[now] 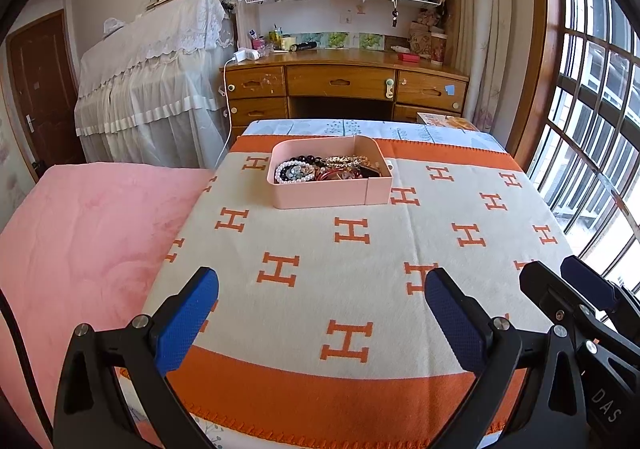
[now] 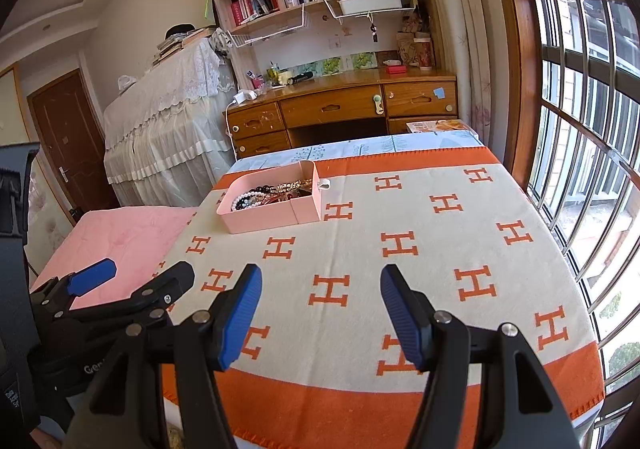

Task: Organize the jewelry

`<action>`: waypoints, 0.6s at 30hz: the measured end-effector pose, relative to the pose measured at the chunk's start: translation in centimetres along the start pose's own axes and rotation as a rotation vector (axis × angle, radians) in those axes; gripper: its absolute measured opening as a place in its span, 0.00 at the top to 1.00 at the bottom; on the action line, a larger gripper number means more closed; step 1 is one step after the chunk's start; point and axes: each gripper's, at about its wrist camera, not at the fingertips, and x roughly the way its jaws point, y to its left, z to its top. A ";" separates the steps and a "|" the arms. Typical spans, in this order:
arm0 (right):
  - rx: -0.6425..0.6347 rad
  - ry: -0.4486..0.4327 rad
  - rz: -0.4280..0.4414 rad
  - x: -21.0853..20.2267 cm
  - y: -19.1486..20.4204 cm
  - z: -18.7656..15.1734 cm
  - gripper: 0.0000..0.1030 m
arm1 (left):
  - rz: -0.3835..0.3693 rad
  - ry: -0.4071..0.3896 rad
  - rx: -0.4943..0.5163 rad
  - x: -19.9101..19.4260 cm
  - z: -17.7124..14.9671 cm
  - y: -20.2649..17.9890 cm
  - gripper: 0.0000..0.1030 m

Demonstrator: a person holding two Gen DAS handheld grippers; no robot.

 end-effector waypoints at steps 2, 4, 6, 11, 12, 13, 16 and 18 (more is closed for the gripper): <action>0.001 0.002 -0.001 0.0 0.0 0.0 0.39 | 0.001 0.003 -0.002 0.1 -0.1 0.0 0.01; 0.001 0.002 -0.001 0.0 0.1 0.0 0.39 | 0.000 0.006 -0.003 0.2 -0.1 0.1 0.01; 0.001 0.001 0.000 0.0 0.1 0.0 0.39 | 0.001 0.006 -0.003 0.2 -0.1 0.1 0.01; 0.002 0.001 0.000 0.0 0.0 0.0 0.39 | 0.001 0.006 -0.002 0.2 -0.2 0.1 0.01; 0.002 0.002 0.000 0.0 0.0 0.0 0.39 | 0.001 0.006 -0.002 0.2 -0.1 0.1 0.01; 0.003 0.002 0.001 0.0 0.0 0.0 0.39 | 0.001 0.007 -0.003 0.2 -0.1 0.1 0.01; 0.003 0.002 0.001 0.0 -0.1 0.0 0.39 | 0.002 0.008 -0.003 0.3 -0.1 0.2 0.01; 0.003 0.002 0.001 0.0 0.0 0.0 0.39 | 0.001 0.007 -0.003 0.3 -0.1 0.2 0.01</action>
